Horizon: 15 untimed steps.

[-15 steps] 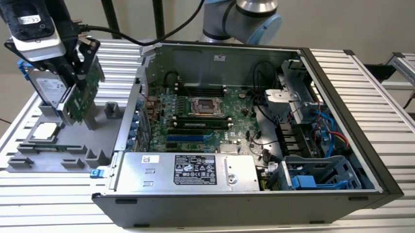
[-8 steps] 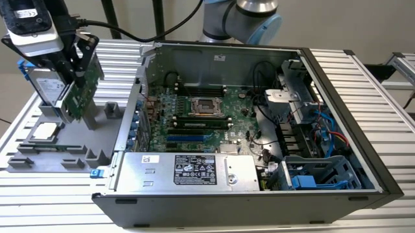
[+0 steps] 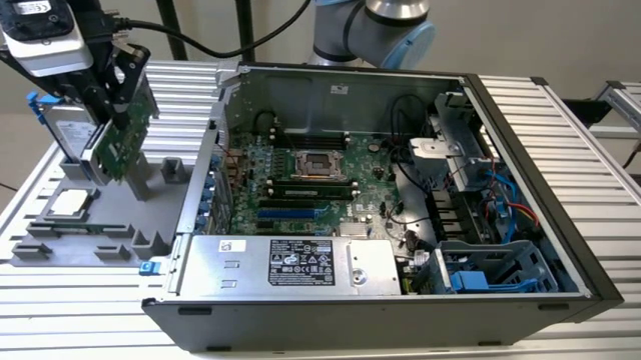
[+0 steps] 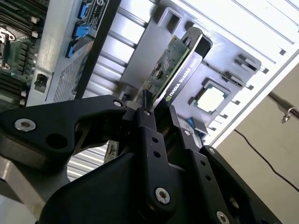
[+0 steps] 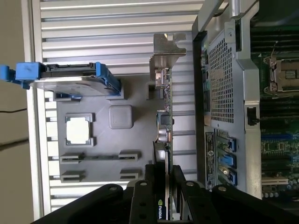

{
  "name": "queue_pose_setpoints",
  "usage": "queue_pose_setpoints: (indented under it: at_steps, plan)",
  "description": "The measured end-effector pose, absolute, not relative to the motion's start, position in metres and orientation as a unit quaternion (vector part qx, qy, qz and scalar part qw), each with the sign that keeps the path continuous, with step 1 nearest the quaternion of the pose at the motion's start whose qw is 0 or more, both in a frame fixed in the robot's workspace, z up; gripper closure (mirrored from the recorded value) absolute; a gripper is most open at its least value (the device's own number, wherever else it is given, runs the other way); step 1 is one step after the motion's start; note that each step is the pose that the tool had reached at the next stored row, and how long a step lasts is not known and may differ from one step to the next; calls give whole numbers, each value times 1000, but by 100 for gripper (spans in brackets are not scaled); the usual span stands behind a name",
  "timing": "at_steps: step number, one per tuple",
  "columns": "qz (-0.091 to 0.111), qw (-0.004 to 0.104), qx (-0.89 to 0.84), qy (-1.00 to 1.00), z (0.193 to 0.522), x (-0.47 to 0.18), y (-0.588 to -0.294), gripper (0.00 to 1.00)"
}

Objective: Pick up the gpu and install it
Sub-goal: 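Pick up the gpu and move the gpu toward the slot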

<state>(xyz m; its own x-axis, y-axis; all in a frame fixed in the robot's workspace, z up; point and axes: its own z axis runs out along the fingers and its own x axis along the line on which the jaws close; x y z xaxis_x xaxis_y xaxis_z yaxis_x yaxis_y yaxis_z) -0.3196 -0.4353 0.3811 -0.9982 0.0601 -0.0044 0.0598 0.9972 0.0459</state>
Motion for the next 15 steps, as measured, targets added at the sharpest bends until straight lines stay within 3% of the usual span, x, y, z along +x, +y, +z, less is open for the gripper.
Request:
queue_pose_setpoints:
  at_steps: [15]
  plan:
    - [23,3,30,999,393,-320,-435,100]
